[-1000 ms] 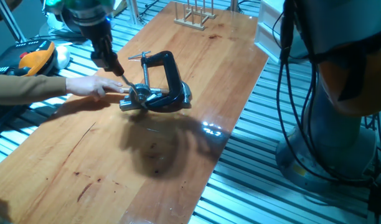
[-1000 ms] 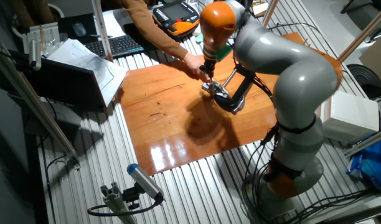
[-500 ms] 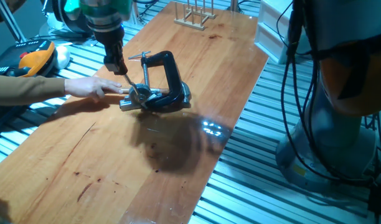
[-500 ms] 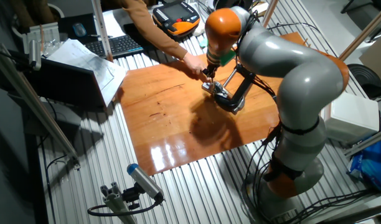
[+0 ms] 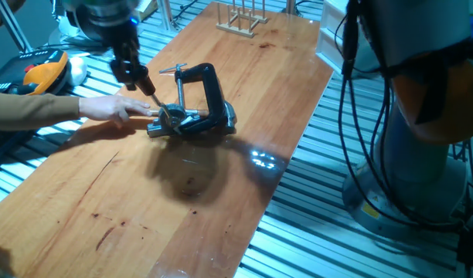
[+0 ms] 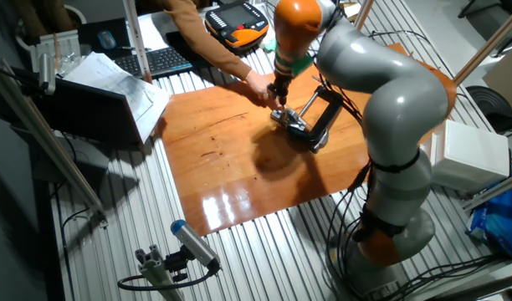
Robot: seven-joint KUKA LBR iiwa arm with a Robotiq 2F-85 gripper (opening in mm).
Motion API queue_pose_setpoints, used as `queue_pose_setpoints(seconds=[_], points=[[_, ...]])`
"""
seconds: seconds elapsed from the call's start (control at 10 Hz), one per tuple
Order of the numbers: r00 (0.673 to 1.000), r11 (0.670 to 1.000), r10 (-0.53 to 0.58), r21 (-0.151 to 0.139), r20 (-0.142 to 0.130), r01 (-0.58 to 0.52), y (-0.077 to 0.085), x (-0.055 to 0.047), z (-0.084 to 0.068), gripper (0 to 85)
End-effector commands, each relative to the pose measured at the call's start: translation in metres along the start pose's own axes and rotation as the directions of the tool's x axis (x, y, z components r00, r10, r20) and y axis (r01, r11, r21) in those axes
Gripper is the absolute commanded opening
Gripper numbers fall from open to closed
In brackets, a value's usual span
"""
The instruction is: Pull up the lever
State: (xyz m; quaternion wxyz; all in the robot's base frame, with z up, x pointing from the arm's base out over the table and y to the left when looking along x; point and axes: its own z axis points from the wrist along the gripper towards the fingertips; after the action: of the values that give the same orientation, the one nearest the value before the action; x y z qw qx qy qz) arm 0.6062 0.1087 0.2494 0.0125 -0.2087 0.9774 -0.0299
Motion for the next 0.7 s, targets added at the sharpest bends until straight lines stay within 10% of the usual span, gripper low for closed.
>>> queue_pose_setpoints(seconds=[0.0,0.4,0.6], points=[[1.000,1.000,0.007,0.002,0.005,-0.007,0.004,-0.004,-0.007,85.0],[0.999,0.999,0.027,-0.037,-0.046,-0.029,0.038,-0.040,-0.034,85.0],[0.998,1.000,0.009,-0.014,-0.055,-0.010,0.061,-0.056,-0.041,68.0]])
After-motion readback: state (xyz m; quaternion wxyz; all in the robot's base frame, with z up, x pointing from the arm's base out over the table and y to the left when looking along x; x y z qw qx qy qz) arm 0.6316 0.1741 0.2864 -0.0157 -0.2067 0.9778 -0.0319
